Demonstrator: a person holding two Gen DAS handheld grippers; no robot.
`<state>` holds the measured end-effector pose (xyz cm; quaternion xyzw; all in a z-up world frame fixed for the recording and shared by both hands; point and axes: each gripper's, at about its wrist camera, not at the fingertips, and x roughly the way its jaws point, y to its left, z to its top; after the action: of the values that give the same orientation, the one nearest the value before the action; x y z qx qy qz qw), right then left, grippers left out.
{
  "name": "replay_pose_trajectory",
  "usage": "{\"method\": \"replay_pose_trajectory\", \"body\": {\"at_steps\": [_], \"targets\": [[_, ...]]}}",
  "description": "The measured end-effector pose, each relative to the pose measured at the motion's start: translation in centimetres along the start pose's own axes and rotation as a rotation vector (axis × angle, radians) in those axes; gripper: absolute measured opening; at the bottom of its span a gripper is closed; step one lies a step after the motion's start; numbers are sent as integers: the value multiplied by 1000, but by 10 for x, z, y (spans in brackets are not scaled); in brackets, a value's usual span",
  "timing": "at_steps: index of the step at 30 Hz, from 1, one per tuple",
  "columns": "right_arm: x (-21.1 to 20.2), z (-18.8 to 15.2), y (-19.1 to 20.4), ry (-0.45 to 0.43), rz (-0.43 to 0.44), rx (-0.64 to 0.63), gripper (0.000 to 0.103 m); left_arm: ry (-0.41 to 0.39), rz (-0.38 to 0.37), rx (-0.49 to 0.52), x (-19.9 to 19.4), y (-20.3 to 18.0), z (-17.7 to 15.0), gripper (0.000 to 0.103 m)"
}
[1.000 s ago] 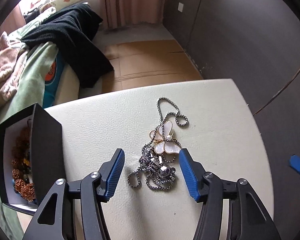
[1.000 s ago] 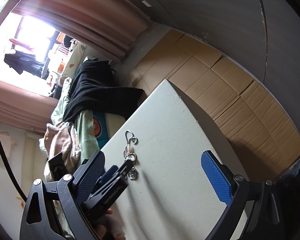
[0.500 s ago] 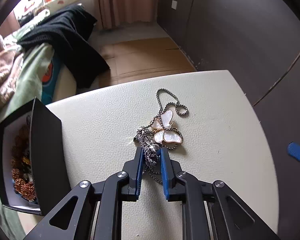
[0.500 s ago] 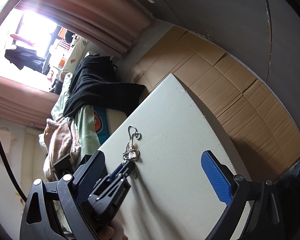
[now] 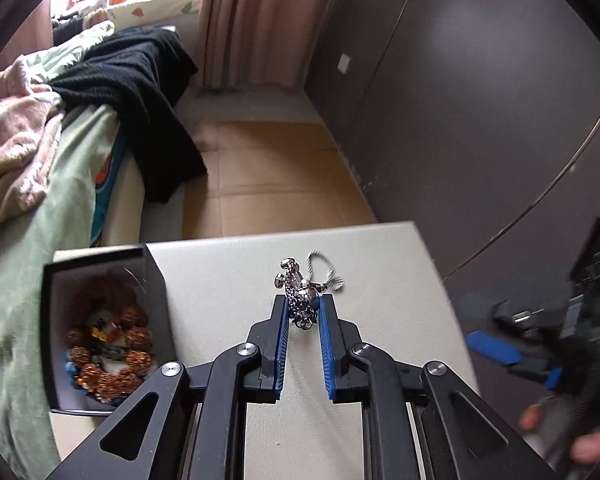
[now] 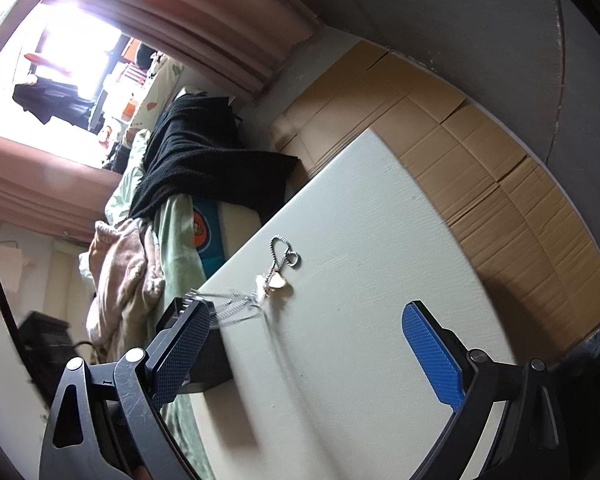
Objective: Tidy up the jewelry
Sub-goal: 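Lift the chain with the left gripper, leaving the butterfly pendant on the table, then lower the chain into the black box with the left gripper while the right gripper grasps the butterfly pendant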
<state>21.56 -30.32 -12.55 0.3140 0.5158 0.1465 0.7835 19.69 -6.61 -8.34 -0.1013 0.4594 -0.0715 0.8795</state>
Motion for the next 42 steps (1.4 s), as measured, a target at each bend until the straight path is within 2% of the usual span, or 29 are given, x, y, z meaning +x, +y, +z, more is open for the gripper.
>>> {"method": "replay_pose_trajectory", "body": {"at_steps": [13, 18, 23, 27, 35, 39, 42], "targets": [[6, -1, 4, 16, 2, -13, 98, -149, -77, 74, -94, -22, 12, 15], [13, -4, 10, 30, -5, -43, 98, -208, -52, 71, -122, -15, 22, 15], [29, -9, 24, 64, -17, -107, 93, -254, -5, 57, -146, 1, 32, 15], [47, -13, 38, 87, -54, -165, 85, -276, 28, 30, -156, 21, 38, 15], [75, -17, 62, 89, -110, -269, 84, -291, 77, -16, -164, 57, 45, 15], [90, -23, 77, 76, -163, -345, 78, -288, 88, -38, -164, 73, 43, 15], [97, -27, 86, 61, -200, -386, 78, -284, 92, -47, -163, 80, 41, 15]]}}
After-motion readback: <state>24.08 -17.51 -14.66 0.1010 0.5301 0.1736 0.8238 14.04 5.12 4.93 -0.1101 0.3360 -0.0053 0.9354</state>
